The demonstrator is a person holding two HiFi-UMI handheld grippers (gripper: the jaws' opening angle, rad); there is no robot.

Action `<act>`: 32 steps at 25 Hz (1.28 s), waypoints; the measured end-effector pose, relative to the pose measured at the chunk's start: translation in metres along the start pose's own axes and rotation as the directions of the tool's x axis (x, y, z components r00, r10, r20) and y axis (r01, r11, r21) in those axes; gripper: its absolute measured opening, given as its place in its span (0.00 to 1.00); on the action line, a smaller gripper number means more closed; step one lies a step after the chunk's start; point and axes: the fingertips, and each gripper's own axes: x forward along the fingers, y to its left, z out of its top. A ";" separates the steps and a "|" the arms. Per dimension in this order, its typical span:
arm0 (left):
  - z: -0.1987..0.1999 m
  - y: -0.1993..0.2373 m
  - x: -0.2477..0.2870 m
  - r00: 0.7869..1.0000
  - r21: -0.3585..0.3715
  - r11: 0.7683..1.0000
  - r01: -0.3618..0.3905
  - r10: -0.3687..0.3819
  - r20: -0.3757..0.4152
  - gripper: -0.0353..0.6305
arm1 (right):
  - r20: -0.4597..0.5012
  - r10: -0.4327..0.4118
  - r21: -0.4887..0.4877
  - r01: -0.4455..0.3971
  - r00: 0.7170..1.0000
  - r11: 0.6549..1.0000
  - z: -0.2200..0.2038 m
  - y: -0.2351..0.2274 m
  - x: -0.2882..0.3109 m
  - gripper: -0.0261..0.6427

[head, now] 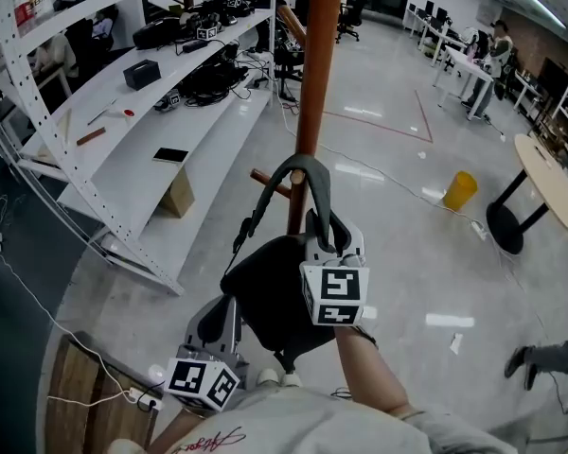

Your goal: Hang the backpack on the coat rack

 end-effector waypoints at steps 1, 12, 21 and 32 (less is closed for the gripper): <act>-0.001 -0.002 0.001 1.000 0.003 1.000 0.001 -0.001 -0.001 0.09 | -0.001 0.004 -0.004 -0.004 1.000 1.000 -0.001 0.000 -0.002 0.16; -0.017 -0.024 -0.001 0.999 0.018 0.999 -0.040 0.039 0.008 0.09 | 0.016 0.105 0.023 -0.105 0.994 0.994 -0.005 0.005 -0.040 0.17; -0.010 -0.045 -0.003 0.997 0.052 0.998 -0.039 0.036 0.062 0.09 | 0.076 0.177 0.044 -0.180 0.981 0.983 -0.005 0.010 -0.086 0.17; -0.008 -0.088 -0.030 0.994 0.074 0.993 0.087 -0.092 0.063 0.09 | 0.031 0.164 0.017 -0.164 0.986 0.986 -0.018 0.029 -0.161 0.08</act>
